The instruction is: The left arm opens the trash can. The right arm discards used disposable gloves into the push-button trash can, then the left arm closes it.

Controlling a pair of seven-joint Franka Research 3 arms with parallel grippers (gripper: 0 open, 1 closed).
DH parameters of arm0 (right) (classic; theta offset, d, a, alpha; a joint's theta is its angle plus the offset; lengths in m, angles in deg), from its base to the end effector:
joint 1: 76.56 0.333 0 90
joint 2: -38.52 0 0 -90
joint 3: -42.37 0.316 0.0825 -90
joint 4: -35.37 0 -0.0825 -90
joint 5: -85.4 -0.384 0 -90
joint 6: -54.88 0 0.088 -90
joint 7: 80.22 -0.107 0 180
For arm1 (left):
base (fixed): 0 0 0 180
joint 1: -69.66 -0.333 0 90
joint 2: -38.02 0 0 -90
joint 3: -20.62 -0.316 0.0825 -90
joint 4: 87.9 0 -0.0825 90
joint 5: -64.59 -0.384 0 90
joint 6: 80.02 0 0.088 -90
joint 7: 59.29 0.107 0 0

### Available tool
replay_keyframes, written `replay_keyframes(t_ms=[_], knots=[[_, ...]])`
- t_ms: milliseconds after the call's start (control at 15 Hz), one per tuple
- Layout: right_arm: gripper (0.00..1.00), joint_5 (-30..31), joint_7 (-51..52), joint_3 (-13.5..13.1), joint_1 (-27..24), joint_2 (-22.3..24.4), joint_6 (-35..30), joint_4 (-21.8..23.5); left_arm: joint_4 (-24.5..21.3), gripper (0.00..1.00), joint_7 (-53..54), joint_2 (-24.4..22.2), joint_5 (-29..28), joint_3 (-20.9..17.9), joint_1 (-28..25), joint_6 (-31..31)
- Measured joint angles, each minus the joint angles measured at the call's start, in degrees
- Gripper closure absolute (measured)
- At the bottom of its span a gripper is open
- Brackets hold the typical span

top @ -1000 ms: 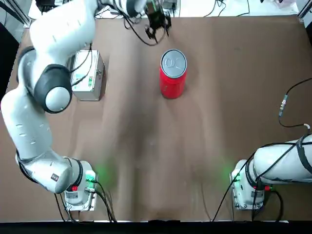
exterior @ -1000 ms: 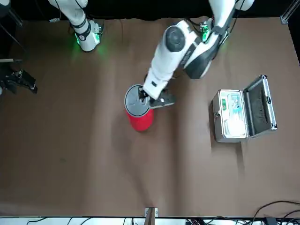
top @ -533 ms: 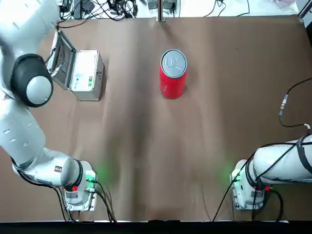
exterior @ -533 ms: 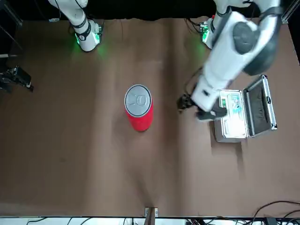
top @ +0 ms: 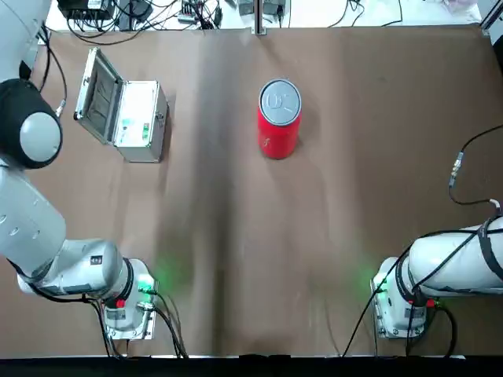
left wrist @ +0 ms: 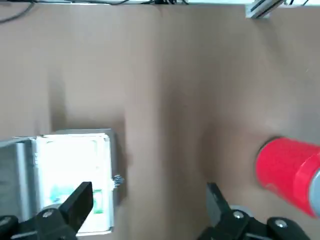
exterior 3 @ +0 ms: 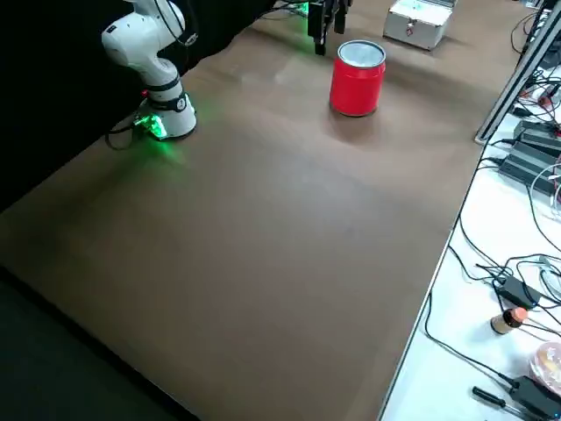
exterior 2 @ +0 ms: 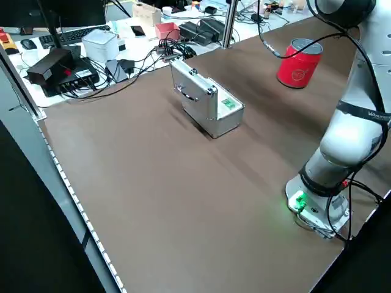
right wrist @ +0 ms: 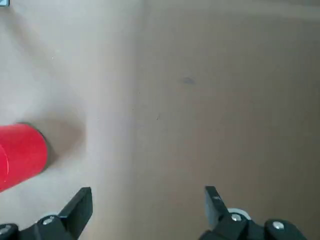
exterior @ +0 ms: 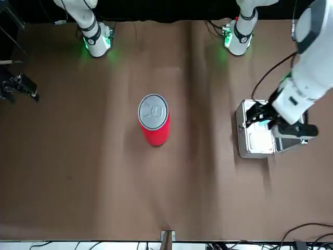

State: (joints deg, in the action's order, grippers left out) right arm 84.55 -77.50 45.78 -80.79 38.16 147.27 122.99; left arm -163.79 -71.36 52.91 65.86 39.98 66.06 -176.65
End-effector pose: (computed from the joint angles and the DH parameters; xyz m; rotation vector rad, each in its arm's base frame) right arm 0.5613 -0.0066 0.6446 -3.1260 -0.0517 -0.1211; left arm 0.6239 -0.1471 0.6053 3.0063 -0.0716 0.1319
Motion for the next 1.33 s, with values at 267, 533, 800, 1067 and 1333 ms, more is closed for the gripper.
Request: replay_keyframes(t_ms=[267, 533, 800, 1067, 1333], knots=[[0.01, 0.0, 0.0, 0.0, 0.0, 0.0, 0.2, -0.1, 0.0, 0.00, 8.4, -1.0, -0.1, 0.0, -4.3, 3.0], [0.01, 0.0, 0.0, 0.0, 0.0, 0.0, 0.2, -0.1, 0.0, 0.00, 8.7, -2.1, -0.1, -2.7, -3.8, 3.3], [0.01, 0.0, 0.0, -0.3, -0.1, 0.0, 0.2, -0.2, -3.0, 0.00, 4.2, -3.9, -0.3, -13.2, 6.1, 1.0], [0.01, 0.0, 0.0, -0.6, -0.5, 0.1, 0.1, -0.3, -7.5, 0.00, 1.9, -6.3, -1.5, -14.5, 8.3, -0.5], [0.01, 0.0, 0.0, -0.6, -0.6, 0.1, 0.1, -0.4, -8.4, 0.00, 1.0, -6.3, -1.5, -14.5, 8.3, -0.5]])
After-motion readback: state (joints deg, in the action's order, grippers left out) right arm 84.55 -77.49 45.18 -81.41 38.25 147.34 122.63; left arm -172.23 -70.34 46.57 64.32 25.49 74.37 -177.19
